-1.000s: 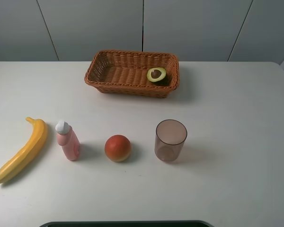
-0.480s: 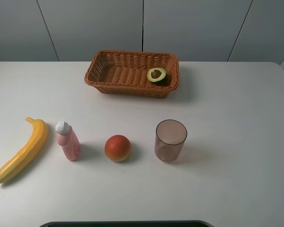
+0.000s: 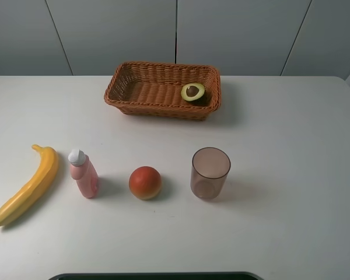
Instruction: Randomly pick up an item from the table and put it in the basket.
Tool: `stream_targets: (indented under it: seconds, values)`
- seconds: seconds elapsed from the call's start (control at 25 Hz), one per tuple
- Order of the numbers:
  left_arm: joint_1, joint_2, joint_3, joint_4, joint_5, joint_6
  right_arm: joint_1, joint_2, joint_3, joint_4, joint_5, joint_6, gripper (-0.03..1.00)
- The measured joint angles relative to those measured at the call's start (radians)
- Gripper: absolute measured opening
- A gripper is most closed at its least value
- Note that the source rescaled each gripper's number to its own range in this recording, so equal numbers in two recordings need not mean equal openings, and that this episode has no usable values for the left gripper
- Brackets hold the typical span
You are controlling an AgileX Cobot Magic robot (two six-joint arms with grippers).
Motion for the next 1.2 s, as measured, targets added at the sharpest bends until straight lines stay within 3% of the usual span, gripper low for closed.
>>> stream_targets:
  seconds: [1.2]
  values:
    - [0.000,0.000,0.000,0.000,0.000,0.000,0.000,0.000,0.000,0.000,-0.002,0.000,1.00]
